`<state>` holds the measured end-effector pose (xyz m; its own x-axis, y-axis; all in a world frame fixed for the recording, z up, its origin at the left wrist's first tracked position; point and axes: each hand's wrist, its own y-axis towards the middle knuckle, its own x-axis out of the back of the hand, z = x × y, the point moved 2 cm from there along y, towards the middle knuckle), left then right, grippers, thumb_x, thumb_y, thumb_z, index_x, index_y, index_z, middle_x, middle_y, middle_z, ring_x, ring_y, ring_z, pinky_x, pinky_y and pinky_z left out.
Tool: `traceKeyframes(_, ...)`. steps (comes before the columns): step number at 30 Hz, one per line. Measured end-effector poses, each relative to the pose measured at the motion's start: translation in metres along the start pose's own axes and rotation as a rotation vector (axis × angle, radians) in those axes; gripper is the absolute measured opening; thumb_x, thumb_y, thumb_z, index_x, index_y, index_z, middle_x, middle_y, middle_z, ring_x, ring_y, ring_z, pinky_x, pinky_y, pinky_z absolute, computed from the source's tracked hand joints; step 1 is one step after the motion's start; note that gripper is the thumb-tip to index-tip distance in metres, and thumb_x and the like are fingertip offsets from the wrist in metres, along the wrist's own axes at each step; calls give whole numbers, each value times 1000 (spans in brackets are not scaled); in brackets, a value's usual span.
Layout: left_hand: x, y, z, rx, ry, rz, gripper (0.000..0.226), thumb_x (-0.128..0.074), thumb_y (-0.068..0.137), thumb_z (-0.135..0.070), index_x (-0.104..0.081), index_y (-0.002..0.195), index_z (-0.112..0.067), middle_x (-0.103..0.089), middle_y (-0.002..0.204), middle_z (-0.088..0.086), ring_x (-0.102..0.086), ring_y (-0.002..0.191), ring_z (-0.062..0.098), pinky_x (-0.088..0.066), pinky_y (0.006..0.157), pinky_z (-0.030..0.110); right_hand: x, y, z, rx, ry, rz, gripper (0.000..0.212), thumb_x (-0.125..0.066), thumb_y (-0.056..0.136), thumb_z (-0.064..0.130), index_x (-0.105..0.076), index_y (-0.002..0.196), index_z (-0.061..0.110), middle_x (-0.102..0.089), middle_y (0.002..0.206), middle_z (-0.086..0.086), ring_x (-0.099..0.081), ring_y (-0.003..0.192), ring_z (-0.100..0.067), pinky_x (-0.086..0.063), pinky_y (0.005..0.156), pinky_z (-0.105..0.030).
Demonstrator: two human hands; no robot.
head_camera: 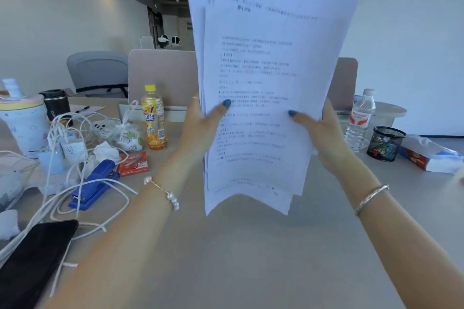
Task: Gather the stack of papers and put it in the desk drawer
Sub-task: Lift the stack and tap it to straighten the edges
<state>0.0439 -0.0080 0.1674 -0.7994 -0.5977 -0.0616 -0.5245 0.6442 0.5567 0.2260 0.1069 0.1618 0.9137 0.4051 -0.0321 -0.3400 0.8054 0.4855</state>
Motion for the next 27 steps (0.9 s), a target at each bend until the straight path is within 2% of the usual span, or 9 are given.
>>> traceKeyframes(3,-4,14,-24,-67,-31,-70,29,-63,85,-21,-45,108,-21,-56,95,-23,-56,76,-20,-46,70,2,-7,12,27,91,0,-67,40,-64,81,12,-45,112,30,-60,114,5,-60,101,-10,-51,80,-25)
traceKeyframes(6,-6,7,-10,-55,-45,-78,35,-64,84,-18,-45,113,-18,-58,98,-19,-57,76,-22,-46,65,3,-13,5,14,92,-34,-68,48,-67,79,14,-45,118,31,-60,115,10,-58,104,-7,-49,83,-26)
traceKeyframes(10,-2,-27,40,127,-64,-34,39,-70,78,-21,-55,114,-21,-64,98,-18,-62,86,-8,-47,59,3,-15,-22,-38,-27,-49,66,60,-73,74,20,-47,127,25,-63,121,6,-61,108,-8,-51,83,-25)
traceKeyframes(12,6,-43,68,199,-85,-11,28,-70,78,-17,-60,102,-26,-71,84,-21,-67,83,-1,-48,56,7,-13,-41,-68,-95,-63,111,58,-73,70,25,-50,123,27,-65,119,6,-62,108,-9,-53,86,-31)
traceKeyframes(15,16,-66,96,256,-51,35,28,-69,78,-11,-61,95,-31,-73,77,-26,-67,77,-4,-49,58,9,-11,-68,-98,-131,-65,106,57,-73,69,27,-51,122,30,-64,118,11,-61,106,-3,-53,77,-19)
traceKeyframes(17,20,-74,107,299,-65,51,31,-71,75,-8,-63,97,-28,-74,79,-22,-69,78,-2,-51,59,12,-11,-75,-106,-123,-89,99,52,-71,69,26,-53,119,28,-65,114,11,-62,103,-2,-52,73,-17)
traceKeyframes(21,27,-75,110,298,-73,27,34,-70,74,0,-61,84,-32,-69,66,-31,-65,66,-11,-48,53,7,-9,-76,-110,-151,-52,95,39,-71,70,23,-61,106,31,-71,100,18,-66,96,-3,-54,70,-18)
traceKeyframes(24,29,-76,110,302,-57,48,33,-72,74,-3,-62,83,-33,-70,66,-27,-65,67,-11,-48,53,7,-8,-77,-111,-199,-27,106,33,-74,74,22,-64,104,30,-73,99,14,-67,95,-7,-55,67,-19)
traceKeyframes(27,28,-72,106,273,-36,21,27,-74,72,-5,-66,82,-29,-72,67,-25,-67,67,-7,-49,53,10,-9,-78,-107,-171,-69,7,19,-71,78,19,-64,93,28,-71,90,11,-68,90,-14,-56,64,-22)
